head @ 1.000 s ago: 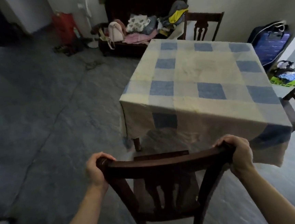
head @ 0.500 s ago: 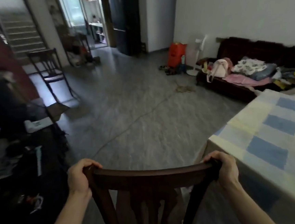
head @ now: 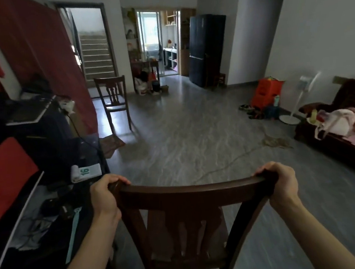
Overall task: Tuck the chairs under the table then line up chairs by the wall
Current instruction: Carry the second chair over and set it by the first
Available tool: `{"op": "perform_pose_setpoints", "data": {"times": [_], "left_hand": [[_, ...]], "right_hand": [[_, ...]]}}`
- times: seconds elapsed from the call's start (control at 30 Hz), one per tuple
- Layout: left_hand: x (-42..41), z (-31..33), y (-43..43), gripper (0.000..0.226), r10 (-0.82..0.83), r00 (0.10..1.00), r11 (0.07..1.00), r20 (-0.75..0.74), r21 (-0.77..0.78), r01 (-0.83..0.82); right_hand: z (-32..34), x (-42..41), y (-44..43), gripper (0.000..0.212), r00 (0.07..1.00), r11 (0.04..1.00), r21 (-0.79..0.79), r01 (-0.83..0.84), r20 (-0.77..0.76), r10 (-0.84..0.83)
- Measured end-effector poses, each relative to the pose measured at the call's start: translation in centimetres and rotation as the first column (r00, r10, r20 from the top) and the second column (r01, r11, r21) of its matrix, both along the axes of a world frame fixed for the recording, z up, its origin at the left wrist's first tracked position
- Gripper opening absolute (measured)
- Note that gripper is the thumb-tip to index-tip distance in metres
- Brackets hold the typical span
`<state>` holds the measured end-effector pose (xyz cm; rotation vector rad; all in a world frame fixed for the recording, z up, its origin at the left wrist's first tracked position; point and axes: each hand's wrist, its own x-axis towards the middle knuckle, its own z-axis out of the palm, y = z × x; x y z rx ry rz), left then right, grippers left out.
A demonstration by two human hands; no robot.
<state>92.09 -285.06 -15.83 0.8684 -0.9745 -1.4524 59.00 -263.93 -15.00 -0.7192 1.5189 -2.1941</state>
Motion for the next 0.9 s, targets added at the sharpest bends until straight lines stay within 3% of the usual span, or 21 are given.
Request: {"op": "perform_pose_setpoints", "data": {"times": [0.2, 0.37, 0.9], "left_hand": [[-8.4, 0.8, -12.2, 0.027, 0.132, 0.991, 0.988, -0.023, -0.075, -0.133], [-14.5, 1.1, -23.8, 0.022, 0.199, 0.979, 0.980, -0.030, -0.002, -0.199], [-25.3, -1.1, -64.8, 0.022, 0.376, 0.926, 0.923, -0.040, 0.105, -0.371]], "right_hand": [[-0.3, -10.4, -16.4, 0.019, 0.995, 0.994, -0.028, -0.104, -0.006, 0.104], [0.0, -18.1, -31.3, 0.022, 0.984, 0.984, -0.015, -0.177, -0.011, 0.176], [-1.2, -30.0, -79.4, 0.023, 0.950, 0.950, 0.023, -0.311, -0.018, 0.312]]}}
